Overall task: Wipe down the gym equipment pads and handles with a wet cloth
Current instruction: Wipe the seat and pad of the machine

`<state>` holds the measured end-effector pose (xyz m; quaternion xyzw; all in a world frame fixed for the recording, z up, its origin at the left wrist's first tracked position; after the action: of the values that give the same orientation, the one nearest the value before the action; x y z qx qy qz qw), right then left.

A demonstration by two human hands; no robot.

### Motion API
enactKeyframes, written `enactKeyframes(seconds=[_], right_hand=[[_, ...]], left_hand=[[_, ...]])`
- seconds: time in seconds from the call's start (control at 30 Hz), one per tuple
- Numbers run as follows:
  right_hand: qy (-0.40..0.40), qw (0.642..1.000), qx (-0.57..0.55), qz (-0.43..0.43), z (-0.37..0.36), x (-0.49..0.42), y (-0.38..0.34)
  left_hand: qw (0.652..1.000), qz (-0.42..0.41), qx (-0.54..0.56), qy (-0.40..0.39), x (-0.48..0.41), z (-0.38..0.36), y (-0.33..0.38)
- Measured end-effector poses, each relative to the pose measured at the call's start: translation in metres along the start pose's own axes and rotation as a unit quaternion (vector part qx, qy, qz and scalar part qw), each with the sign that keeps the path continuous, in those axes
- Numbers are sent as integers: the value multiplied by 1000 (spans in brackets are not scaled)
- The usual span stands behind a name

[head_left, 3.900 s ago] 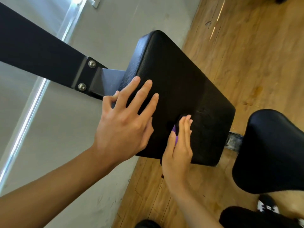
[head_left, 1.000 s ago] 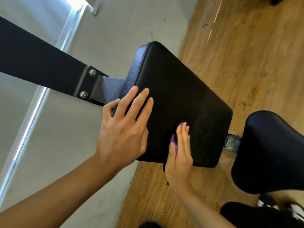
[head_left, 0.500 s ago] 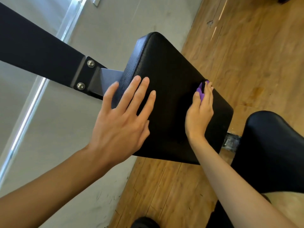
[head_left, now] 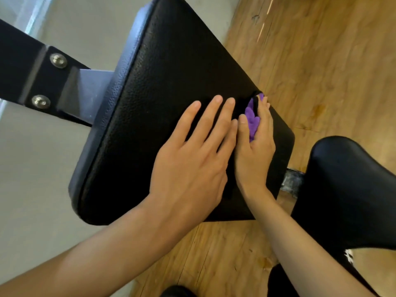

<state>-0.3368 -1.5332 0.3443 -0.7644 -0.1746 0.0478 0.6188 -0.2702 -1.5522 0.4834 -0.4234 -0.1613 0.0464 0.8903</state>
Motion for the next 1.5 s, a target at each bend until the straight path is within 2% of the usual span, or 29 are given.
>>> enactKeyframes(seconds=[0.13, 0.4, 0.53, 0.63, 0.7, 0.8, 0.87, 0.93, 1.03, 1.1, 1.2, 1.3, 1.37, 1.5], right_hand=[[5, 1000, -9, -16, 4, 12, 3], [1, 998, -8, -64, 9, 90, 8], [91, 991, 19, -94, 6, -7, 14], [121, 988, 41, -82, 8, -62, 17], [101, 992, 38, -71, 5, -26, 20], [48, 997, 18, -54, 3, 83, 14], [25, 999, 31, -29, 3, 110, 7], [31, 999, 23, -19, 7, 70, 10], [62, 996, 54, -41, 12, -45, 25], [64, 995, 67, -33, 15, -64, 27], [39, 999, 26, -15, 11, 40, 27], [-5, 999, 50, -6, 18, 149, 29], [-3, 999, 46, -9, 20, 124, 32], [89, 994, 56, -32, 19, -37, 35]], left_hand=[[997, -27, -42, -59, -2, -7, 8], [994, -39, -68, -75, -2, -14, 12], [993, -49, -76, -80, -5, -16, 13], [991, -55, -91, -78, -6, -17, 15], [991, -52, -98, -79, -5, -17, 16], [990, -45, -106, -83, -5, -19, 17], [988, -44, -118, -86, -5, -19, 16], [988, -45, -122, -88, -5, -18, 16], [987, -39, -134, -86, -6, -17, 16], [985, -36, -144, -83, -8, -16, 17], [984, -34, -149, -92, -8, -14, 17], [983, -36, -155, -97, -8, -14, 17], [983, -34, -155, -91, -8, -13, 17], [984, -28, -153, -88, -11, -12, 18]])
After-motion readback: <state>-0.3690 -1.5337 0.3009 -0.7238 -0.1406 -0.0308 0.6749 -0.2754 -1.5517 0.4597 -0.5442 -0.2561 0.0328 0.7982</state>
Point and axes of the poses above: each hand's wrist, its own x-axis away from the middle knuckle, its own z-axis out of the back of the hand, y = z × x, the point moved 6 cm from there along -x, towards the middle knuckle, and after that the axes turned 8 degrees about -x, right-handed, at the moved point
